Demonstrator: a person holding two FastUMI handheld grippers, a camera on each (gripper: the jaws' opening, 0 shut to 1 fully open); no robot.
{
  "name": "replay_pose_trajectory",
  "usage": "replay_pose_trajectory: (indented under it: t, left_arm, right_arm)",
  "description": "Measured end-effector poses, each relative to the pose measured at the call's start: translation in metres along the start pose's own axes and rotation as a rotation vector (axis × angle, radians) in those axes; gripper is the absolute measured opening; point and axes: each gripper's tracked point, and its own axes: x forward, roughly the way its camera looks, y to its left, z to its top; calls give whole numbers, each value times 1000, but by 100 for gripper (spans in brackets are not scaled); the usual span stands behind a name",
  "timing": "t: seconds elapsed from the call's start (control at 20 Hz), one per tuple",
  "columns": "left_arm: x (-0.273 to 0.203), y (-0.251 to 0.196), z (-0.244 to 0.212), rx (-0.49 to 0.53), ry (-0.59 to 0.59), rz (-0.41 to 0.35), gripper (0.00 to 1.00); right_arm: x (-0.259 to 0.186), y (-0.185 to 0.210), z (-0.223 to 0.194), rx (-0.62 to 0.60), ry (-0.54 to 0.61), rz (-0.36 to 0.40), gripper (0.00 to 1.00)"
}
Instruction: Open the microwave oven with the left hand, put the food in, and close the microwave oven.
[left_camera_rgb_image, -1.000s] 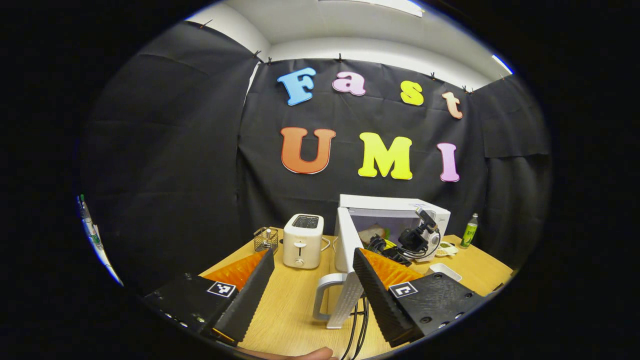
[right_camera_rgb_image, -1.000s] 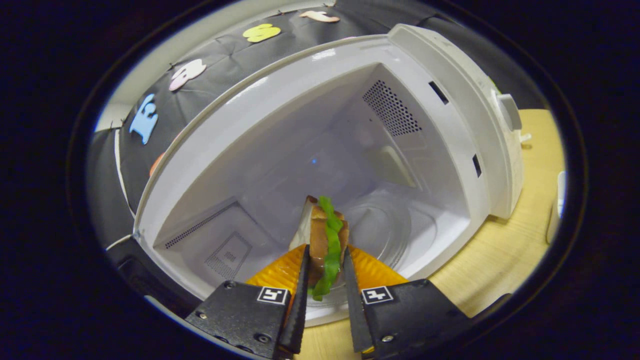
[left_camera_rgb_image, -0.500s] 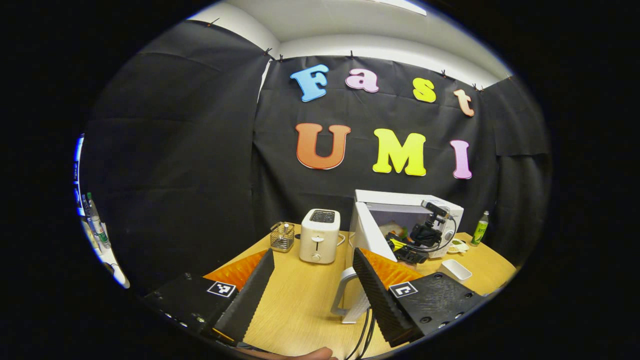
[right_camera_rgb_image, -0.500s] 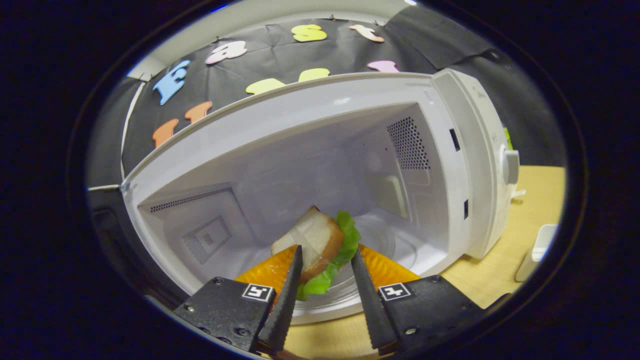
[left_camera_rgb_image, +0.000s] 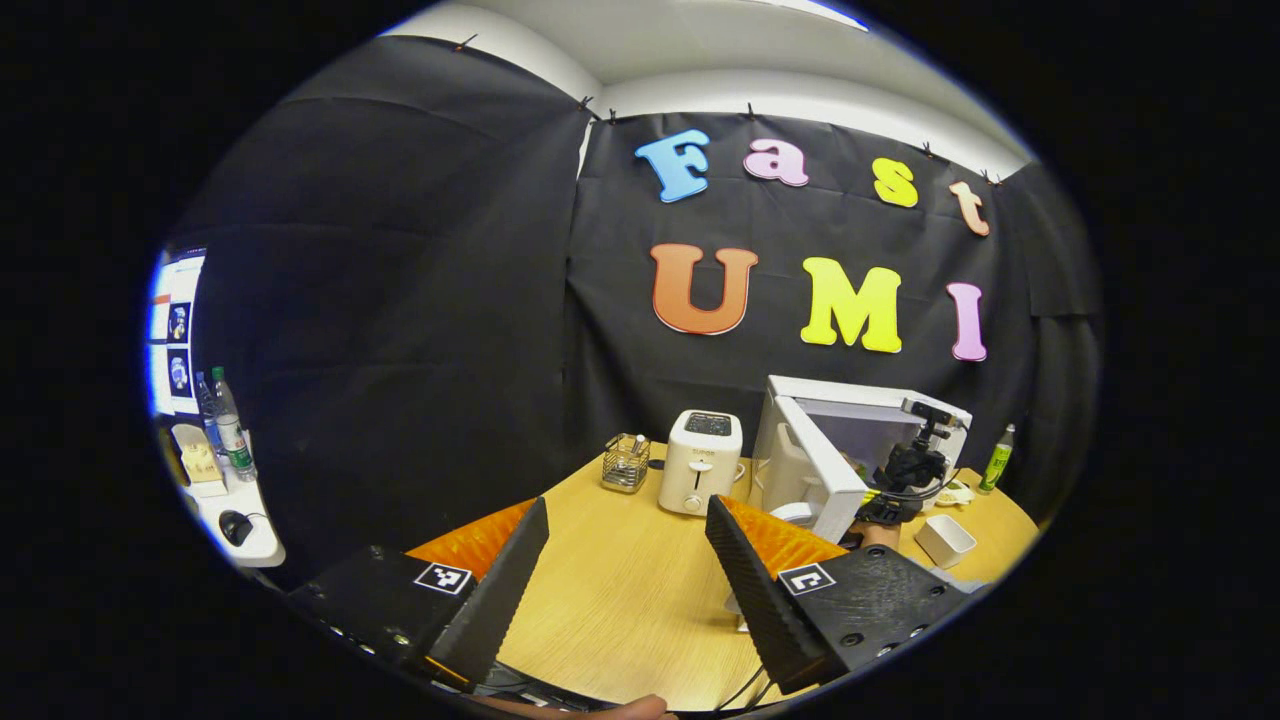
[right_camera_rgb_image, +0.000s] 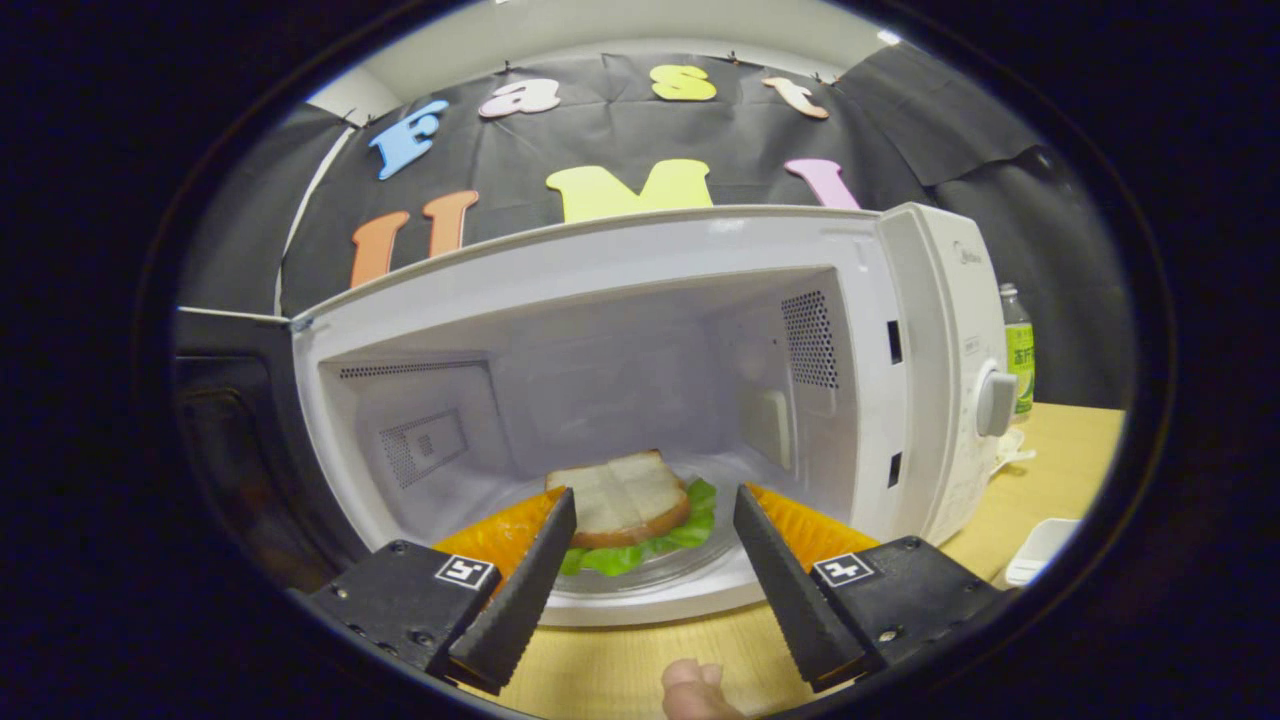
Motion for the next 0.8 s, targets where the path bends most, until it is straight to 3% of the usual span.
replay_pose_trajectory:
  t: [0.2,0.45,0.5,0.55,0.6,0.8]
  left_arm:
    - [-2,7,-3,10,-15,24,95]
    - [6,0,-20,5,-30,-20,95]
    - [12,0,-22,6,-31,-22,95]
    - [17,0,-25,8,-33,-28,95]
    - [25,-1,-26,13,-42,-38,94]
    - [60,-8,-29,52,-46,-115,94]
  right_arm:
    - [-18,-11,11,-14,-30,24,91]
    - [-42,-27,42,-17,-33,59,91]
    - [-47,-31,46,-31,-18,62,100]
    - [-55,-33,51,-31,-9,74,100]
    - [-65,-34,53,-30,15,87,92]
    - [-104,-53,76,-53,61,74,92]
